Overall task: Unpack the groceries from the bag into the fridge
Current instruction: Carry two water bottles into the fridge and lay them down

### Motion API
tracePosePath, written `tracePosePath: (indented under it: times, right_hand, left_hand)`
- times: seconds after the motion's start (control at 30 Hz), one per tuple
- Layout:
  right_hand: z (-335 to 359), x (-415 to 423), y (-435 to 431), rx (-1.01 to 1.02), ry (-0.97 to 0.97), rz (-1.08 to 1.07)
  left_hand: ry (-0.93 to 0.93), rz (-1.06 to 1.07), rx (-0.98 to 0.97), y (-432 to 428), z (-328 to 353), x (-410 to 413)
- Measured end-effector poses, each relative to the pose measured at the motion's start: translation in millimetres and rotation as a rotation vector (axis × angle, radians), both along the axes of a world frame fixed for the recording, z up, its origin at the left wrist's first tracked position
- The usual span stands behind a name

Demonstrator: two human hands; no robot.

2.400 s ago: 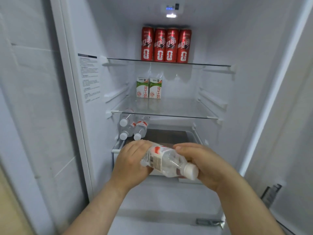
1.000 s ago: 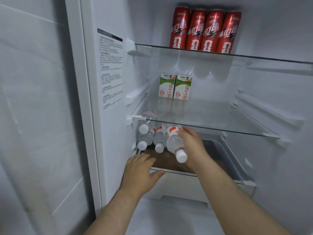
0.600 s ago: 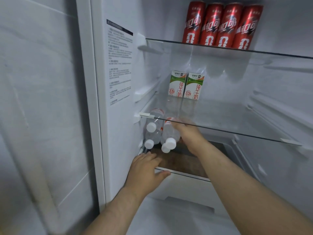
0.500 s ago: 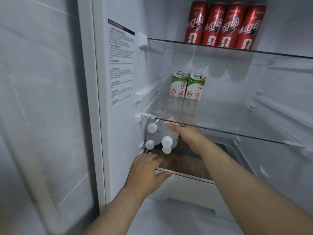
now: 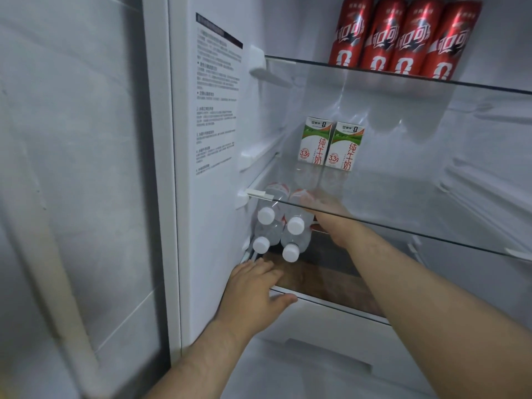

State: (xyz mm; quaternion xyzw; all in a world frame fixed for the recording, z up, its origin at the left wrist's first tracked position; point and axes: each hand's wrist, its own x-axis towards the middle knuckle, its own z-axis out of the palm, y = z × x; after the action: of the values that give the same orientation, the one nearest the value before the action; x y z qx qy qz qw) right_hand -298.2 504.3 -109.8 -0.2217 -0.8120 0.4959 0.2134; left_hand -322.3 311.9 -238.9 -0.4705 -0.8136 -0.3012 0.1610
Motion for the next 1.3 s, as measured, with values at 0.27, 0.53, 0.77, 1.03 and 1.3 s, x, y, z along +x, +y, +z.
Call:
tracePosePath:
  times: [0.27,0.53,0.77,1.03,1.3]
  right_hand:
    - [-2.0,-7.2,6.2,0.062,-0.025,0.008]
    - [-14.7,14.4,-23.7,0.183,0.124,-0.060]
    - [-40.1,50.5,-50.8,0.188,0.110,-0.183]
    - [-86.5,129.8,-53.2,0.599,-0.218,-0.272]
    - [-114.9,169.8,-50.5,0.796,-0.376,-0.447]
  left_hand:
    - [-0.009,-0.001,-0.004,2.5,-4.1,-2.9]
    - [-0.029,-0.030,0.022,0.3,0.9,-1.2]
    - [-0.038,-0.020,0.007,2.6,-3.9,-5.9]
    - [-0.033,0.001,-0.008,5.5,-11.8,-9.1]
    - [0.010,0.025,0.046,3.5,-14.6,-5.2]
